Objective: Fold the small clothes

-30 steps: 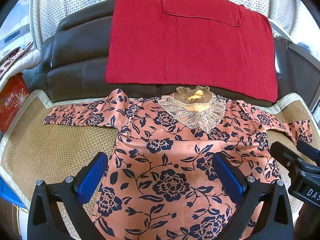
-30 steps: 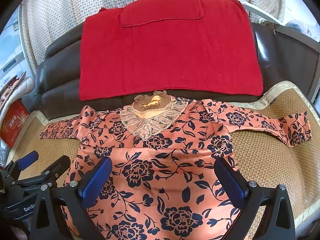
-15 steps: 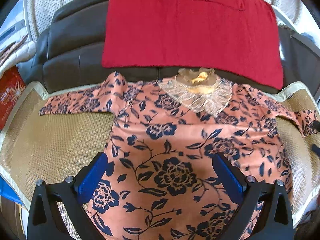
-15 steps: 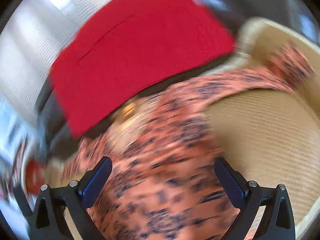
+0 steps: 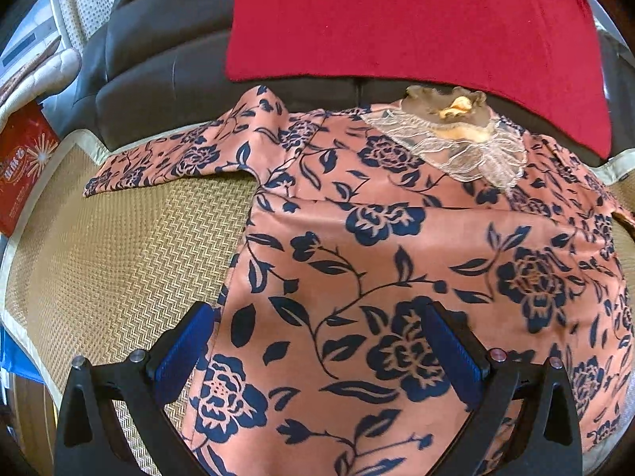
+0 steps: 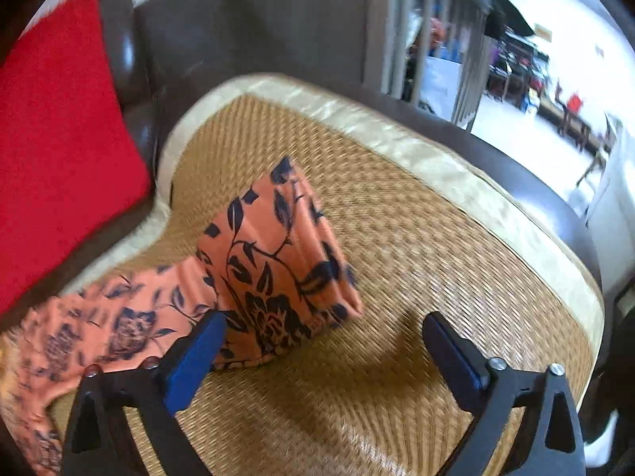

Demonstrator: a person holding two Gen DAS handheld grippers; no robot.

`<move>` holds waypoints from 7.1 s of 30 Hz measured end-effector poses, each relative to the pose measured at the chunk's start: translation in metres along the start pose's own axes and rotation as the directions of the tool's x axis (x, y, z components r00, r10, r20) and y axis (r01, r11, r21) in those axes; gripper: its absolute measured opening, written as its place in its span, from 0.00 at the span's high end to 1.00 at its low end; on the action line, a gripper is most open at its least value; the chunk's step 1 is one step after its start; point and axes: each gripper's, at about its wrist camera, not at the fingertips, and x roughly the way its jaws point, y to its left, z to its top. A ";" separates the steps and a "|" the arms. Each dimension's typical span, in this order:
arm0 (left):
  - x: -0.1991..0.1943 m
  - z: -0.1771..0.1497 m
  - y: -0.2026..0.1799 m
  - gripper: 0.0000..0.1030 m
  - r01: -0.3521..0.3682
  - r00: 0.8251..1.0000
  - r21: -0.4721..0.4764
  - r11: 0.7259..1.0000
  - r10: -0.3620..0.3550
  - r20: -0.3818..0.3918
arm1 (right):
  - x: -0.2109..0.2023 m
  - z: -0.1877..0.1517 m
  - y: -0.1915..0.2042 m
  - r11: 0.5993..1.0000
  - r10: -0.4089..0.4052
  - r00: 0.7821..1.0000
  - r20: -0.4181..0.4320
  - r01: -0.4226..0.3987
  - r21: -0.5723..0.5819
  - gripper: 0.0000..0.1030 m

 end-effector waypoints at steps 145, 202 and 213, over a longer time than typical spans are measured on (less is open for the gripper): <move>-0.079 0.185 -0.066 0.95 0.389 0.795 0.142 0.910 -0.409 0.449 | -0.138 -0.184 0.216 0.605 0.792 0.604 -0.094 -0.796 -0.017 0.03; 0.061 0.094 0.035 0.20 -0.029 0.999 -0.014 0.999 0.030 0.045 | -0.117 -0.127 0.308 0.606 0.738 0.607 -0.295 -0.788 -0.108 0.02; -0.014 0.041 0.032 0.20 -0.013 0.994 0.020 1.000 0.011 0.107 | -0.151 -0.208 0.169 0.701 0.664 0.703 -0.255 -0.704 -0.114 0.02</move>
